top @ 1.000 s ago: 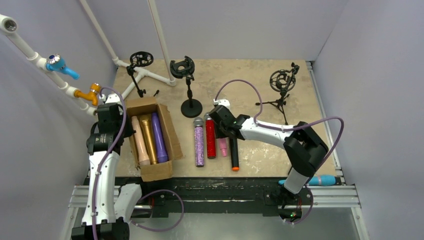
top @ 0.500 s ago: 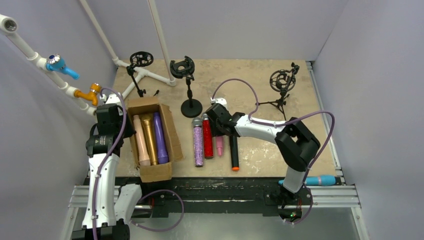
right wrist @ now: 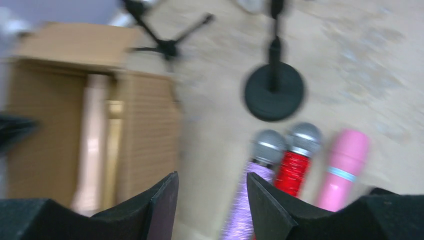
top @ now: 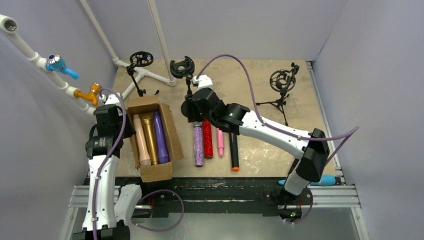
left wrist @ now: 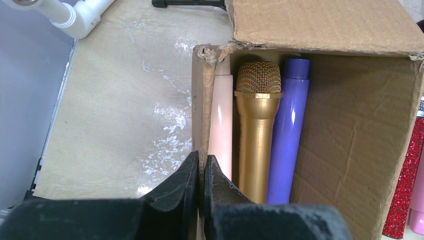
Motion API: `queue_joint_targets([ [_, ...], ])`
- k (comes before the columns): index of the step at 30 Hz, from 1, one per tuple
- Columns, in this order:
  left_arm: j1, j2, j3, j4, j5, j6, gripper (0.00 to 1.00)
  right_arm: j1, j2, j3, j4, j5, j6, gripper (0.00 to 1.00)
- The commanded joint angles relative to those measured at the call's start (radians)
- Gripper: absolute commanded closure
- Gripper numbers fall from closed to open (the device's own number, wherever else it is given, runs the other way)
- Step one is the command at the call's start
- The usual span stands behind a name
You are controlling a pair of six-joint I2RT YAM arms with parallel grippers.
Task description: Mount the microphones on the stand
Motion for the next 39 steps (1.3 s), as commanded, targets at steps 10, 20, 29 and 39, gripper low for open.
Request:
queue_joint_targets([
  [10,-0.005,-0.028,0.014,0.071,0.026,-0.036,1.0,0.246,0.335,0.498,-0.023,-0.199,-0.009,0.45],
  [20,-0.004,-0.033,0.017,0.065,0.04,-0.042,1.0,0.247,0.549,0.655,-0.054,-0.199,-0.02,0.45],
  [29,-0.005,-0.037,0.022,0.06,0.059,-0.047,1.0,0.247,0.709,0.801,-0.114,-0.108,-0.062,0.45],
  [39,-0.004,-0.031,0.02,0.059,0.059,-0.049,1.0,0.247,0.756,0.837,-0.185,0.033,-0.091,0.45],
])
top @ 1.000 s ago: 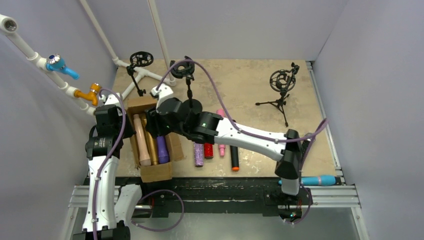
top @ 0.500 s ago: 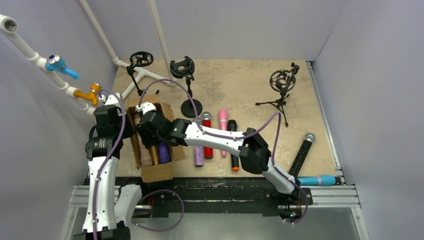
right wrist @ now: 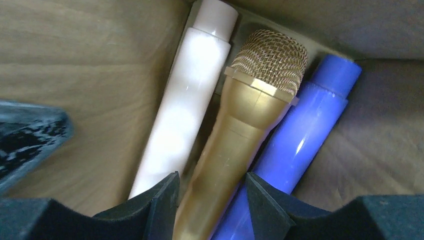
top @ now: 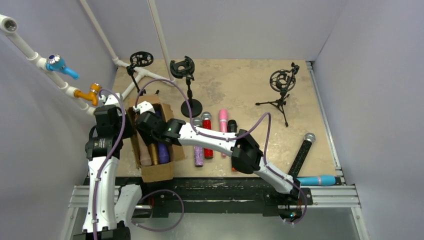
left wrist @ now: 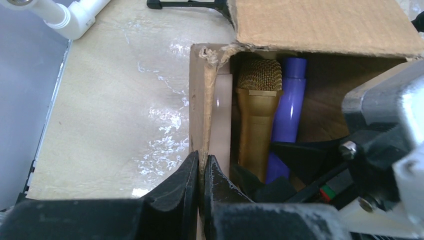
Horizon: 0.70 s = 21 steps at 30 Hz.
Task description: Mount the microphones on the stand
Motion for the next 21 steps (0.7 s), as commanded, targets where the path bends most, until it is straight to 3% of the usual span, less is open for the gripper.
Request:
queue_joint_targets([
  [1,-0.004,-0.016,0.021,0.062,0.042,-0.04,1.0,-0.004,0.007,0.03,-0.053,0.09,-0.023,0.45],
  [7,-0.004,-0.018,0.022,0.057,0.042,-0.044,1.0,-0.004,0.023,0.02,-0.052,0.044,-0.009,0.46],
  [13,-0.005,-0.022,0.022,0.059,0.063,-0.041,1.0,-0.004,0.019,-0.05,0.034,-0.109,0.026,0.5],
  [21,-0.004,-0.004,0.011,0.072,-0.004,-0.017,1.0,-0.005,-0.16,-0.102,0.133,-0.161,0.004,0.95],
])
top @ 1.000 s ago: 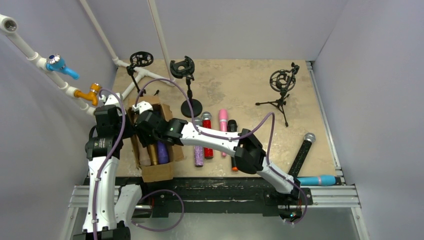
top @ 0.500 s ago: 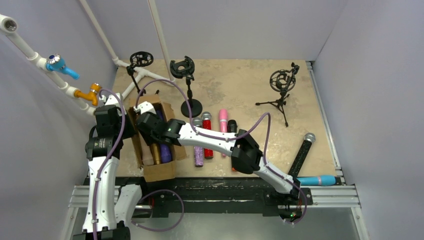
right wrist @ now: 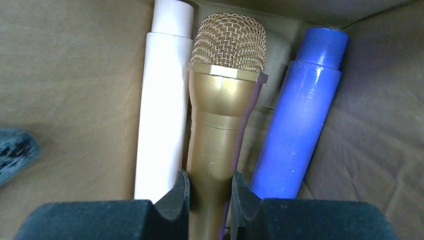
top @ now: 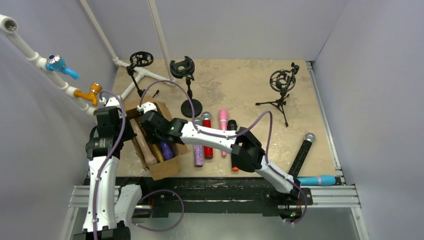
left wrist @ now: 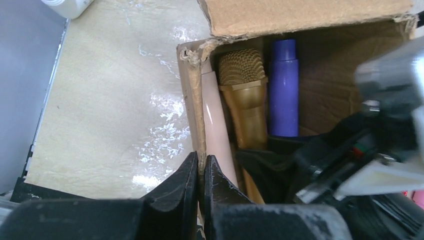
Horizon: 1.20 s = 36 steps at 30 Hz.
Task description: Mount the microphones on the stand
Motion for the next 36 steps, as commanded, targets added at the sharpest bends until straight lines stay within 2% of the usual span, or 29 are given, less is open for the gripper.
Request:
queue_joint_targets([
  [1,-0.005,0.003,0.022,0.113,-0.013,0.002,1.0,0.009,-0.178,-0.019,0.071,-0.09,-0.03,0.99],
  [9,-0.006,0.02,0.022,0.11,-0.054,0.018,1.0,0.009,-0.401,-0.17,0.126,-0.115,-0.014,1.0],
  [16,-0.005,0.015,0.025,0.108,-0.051,0.016,1.0,-0.003,-0.544,-0.306,0.09,-0.05,-0.006,1.0],
  [20,-0.005,0.012,0.027,0.105,-0.052,0.023,1.0,-0.044,-0.669,-0.479,0.086,0.004,0.009,1.0],
  [27,-0.005,0.012,0.03,0.1,-0.042,0.027,1.0,-0.226,-0.858,-0.855,0.122,0.036,0.09,1.0],
  [31,-0.005,0.013,0.03,0.1,-0.036,0.027,1.0,-0.279,-0.877,-0.981,0.135,0.061,0.095,1.0],
  [36,-0.005,0.016,0.035,0.095,-0.025,0.024,1.0,-0.3,-0.814,-1.051,0.162,0.086,0.103,1.0],
])
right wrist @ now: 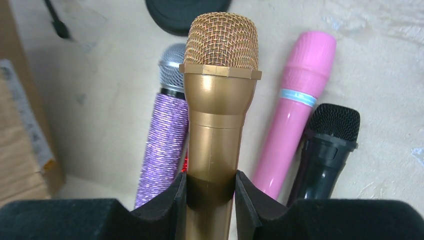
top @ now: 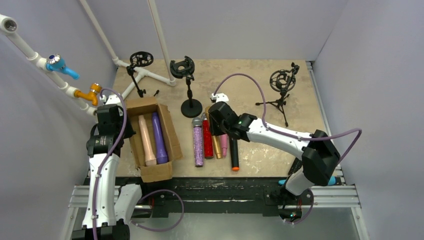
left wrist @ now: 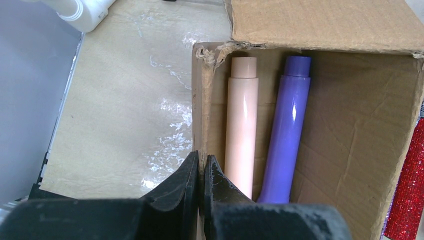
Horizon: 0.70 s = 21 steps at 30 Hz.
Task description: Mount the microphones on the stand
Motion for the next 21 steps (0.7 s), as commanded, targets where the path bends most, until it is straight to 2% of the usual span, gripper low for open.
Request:
queue_joint_targets([
  [1,-0.004,-0.011,0.038,0.046,0.026,-0.003,1.0,-0.001,0.038,-0.034,0.069,0.051,0.024,1.0],
  [13,-0.004,-0.006,0.045,0.035,0.027,0.005,1.0,-0.035,0.21,-0.08,0.091,0.069,0.031,0.99],
  [18,-0.005,-0.007,0.046,0.034,0.029,0.005,1.0,-0.073,0.188,-0.128,0.089,0.055,-0.007,0.89],
  [21,-0.004,-0.006,0.045,0.035,0.029,0.005,1.0,-0.101,0.152,-0.142,0.079,0.054,-0.047,0.87],
])
